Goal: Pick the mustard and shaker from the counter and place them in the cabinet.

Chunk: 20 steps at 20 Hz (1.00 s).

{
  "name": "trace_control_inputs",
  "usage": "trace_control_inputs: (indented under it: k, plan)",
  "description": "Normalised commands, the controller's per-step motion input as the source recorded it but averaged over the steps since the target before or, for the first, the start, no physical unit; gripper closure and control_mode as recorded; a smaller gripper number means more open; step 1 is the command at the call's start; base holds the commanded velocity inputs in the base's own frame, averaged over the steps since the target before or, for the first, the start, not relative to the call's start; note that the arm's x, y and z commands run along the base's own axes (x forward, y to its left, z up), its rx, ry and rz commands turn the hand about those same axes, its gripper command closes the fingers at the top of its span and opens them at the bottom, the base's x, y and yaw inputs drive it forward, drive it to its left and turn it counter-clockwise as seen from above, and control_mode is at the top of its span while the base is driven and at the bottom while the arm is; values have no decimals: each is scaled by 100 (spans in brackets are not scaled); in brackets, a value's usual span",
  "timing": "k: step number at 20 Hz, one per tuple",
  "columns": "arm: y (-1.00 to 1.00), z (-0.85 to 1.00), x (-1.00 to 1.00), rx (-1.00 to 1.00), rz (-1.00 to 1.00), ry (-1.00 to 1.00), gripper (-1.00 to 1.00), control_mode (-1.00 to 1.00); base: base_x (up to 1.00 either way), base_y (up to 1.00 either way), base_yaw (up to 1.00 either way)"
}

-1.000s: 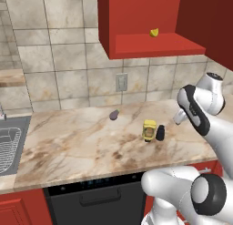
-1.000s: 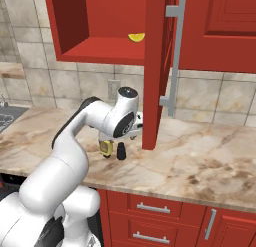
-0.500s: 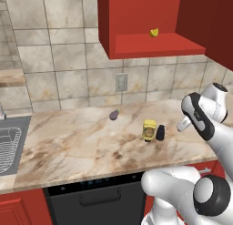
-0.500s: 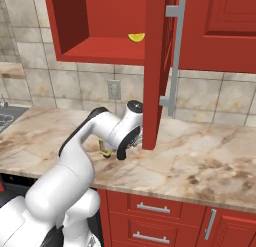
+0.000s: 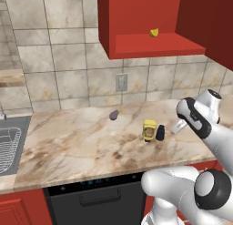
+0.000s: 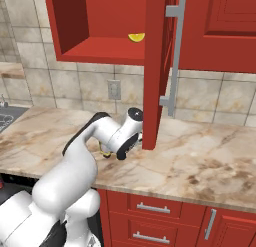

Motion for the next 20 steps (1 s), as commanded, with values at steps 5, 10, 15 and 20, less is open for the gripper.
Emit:
trace_control_inputs:
  k: [5,10,15,20]
  plan:
    - [1,-22,36,4,3,9,-100,-100,0,0,0]
    - [0,-23,32,5,5,7,-100,-100,0,0,0]
    - [0,-5,7,5,3,0,-100,-100,0,0,0]
    - [0,-12,0,3,1,0,-100,-100,0,0,0]
